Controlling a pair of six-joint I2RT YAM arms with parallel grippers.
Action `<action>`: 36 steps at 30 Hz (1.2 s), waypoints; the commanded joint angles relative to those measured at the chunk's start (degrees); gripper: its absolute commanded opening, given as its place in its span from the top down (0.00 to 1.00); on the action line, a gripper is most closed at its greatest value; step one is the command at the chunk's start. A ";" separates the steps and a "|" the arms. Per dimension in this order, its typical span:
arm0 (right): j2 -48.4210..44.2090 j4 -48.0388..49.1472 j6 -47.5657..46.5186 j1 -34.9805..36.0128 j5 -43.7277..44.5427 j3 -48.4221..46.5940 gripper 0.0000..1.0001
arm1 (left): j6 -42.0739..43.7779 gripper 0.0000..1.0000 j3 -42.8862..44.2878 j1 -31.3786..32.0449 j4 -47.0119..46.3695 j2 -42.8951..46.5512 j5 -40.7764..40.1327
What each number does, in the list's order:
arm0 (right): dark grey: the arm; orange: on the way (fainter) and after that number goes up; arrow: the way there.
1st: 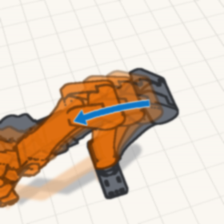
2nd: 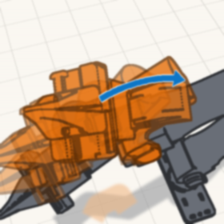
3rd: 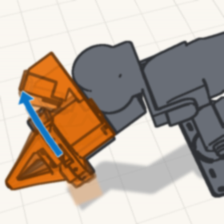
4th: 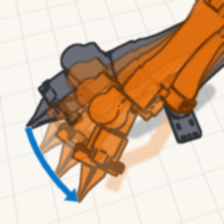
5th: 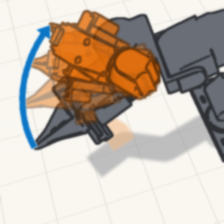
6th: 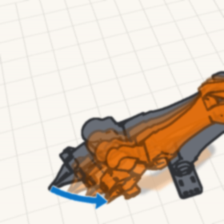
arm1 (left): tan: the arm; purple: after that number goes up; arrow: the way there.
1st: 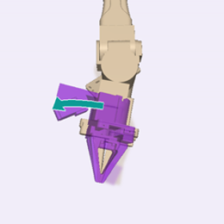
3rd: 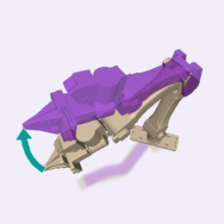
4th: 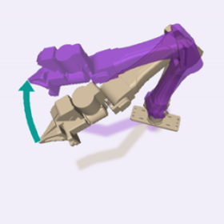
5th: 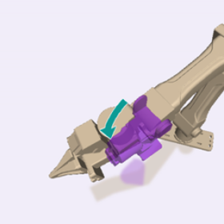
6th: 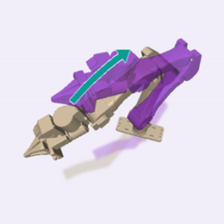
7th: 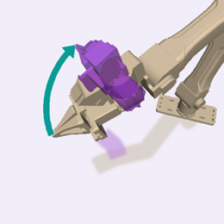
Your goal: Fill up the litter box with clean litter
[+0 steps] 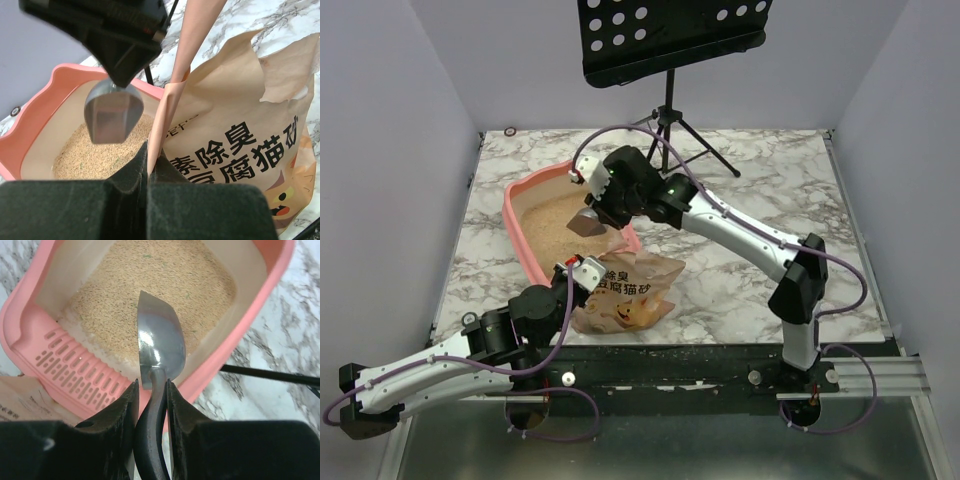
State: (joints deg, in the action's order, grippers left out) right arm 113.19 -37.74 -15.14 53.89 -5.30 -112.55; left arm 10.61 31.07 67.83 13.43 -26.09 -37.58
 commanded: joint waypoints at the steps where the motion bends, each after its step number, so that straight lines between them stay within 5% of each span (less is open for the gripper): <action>1: -11.48 6.45 2.56 -0.36 8.17 3.12 0.99 | -0.15 1.00 2.68 -0.68 -4.03 1.12 -0.91; 12: -33.71 -8.91 14.68 -5.98 20.15 16.12 0.99 | 0.11 1.00 2.42 -0.68 -4.82 -0.10 -0.83; 25: -55.87 -21.23 25.06 -7.31 1.18 26.15 0.99 | 0.02 1.00 1.98 -0.68 -5.96 -4.58 0.14; 36: -58.70 -20.10 25.51 -7.31 -2.17 29.94 0.99 | 0.02 1.00 1.45 -0.69 -6.66 -3.62 1.63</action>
State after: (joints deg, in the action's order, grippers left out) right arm 52.97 -59.24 9.87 46.76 -4.27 -84.09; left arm 10.66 31.11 67.44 10.37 -30.94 -37.30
